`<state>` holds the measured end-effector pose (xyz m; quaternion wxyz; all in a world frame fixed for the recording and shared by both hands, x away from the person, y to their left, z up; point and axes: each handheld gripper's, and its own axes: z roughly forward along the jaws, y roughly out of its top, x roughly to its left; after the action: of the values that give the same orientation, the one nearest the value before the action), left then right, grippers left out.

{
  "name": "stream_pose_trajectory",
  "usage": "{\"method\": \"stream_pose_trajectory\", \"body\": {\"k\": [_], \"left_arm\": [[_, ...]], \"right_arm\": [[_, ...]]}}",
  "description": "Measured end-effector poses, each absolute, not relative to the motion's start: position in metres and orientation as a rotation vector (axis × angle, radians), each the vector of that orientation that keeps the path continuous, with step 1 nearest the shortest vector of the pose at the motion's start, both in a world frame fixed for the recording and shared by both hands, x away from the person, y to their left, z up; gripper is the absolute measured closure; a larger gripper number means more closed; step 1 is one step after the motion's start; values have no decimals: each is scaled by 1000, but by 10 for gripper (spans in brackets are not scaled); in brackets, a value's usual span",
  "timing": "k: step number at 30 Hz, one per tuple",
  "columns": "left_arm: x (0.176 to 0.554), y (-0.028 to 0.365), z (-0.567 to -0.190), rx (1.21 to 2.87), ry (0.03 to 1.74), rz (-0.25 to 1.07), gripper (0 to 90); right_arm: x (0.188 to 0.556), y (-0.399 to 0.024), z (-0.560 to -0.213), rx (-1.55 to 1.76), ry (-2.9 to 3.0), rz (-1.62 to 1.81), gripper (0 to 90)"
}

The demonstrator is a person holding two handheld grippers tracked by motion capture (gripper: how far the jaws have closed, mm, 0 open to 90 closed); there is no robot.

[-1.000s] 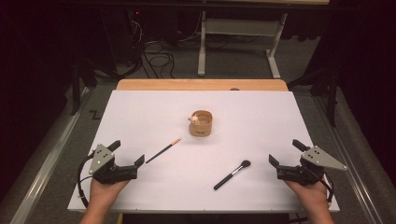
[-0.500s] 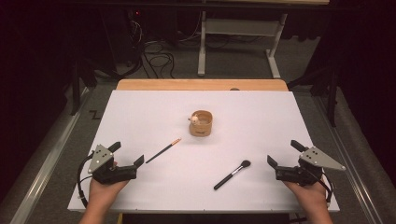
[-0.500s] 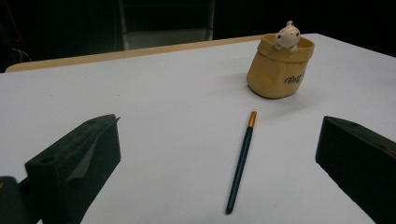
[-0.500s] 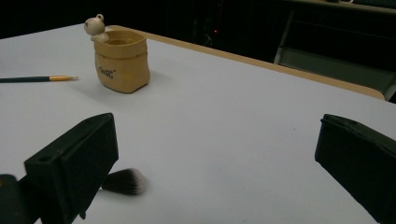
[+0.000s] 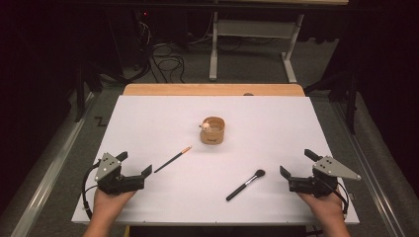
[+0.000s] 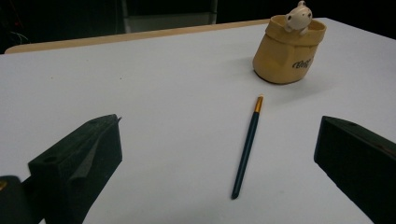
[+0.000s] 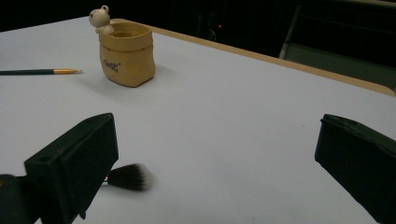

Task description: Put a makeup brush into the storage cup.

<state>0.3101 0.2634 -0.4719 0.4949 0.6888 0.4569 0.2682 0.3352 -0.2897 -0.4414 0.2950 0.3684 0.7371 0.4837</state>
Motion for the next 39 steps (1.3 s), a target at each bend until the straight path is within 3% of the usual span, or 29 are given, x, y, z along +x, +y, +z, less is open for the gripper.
{"method": "stream_pose_trajectory", "body": {"k": [25,39], "left_arm": [[315,258,-472,1794,1185,573,8],[330,252,-454,1852,1252,499,7]], "right_arm": [[335,-288,-443,983,1969,1293,3],[337,-290,-443,974,1974,1300,3]]}}
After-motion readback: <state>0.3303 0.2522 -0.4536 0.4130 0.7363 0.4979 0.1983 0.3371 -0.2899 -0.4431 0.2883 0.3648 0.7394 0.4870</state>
